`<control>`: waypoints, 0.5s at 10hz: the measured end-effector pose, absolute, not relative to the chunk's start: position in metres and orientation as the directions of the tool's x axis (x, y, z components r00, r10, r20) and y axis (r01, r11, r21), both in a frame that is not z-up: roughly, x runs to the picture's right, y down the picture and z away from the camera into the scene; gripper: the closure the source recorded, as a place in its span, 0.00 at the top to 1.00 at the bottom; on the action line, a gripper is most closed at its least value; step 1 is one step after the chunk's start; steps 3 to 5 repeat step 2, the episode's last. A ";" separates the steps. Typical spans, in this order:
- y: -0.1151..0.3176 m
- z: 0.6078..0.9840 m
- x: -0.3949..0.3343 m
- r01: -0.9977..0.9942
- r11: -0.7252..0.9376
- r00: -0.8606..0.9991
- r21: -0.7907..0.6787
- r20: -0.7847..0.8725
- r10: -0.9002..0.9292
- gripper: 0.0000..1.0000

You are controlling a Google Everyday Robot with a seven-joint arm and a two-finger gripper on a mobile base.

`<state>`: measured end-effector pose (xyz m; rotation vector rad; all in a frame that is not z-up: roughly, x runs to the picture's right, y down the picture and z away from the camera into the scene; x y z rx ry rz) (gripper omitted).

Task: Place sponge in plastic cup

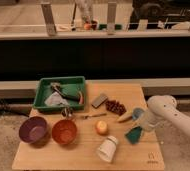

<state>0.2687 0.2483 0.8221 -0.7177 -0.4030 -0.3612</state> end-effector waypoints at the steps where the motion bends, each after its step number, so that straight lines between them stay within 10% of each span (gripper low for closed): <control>1: 0.249 0.820 0.268 0.453 0.698 0.862 -0.555 0.473 -0.183 0.31; 5: 0.248 0.818 0.268 0.452 0.701 0.862 -0.552 0.471 -0.186 0.31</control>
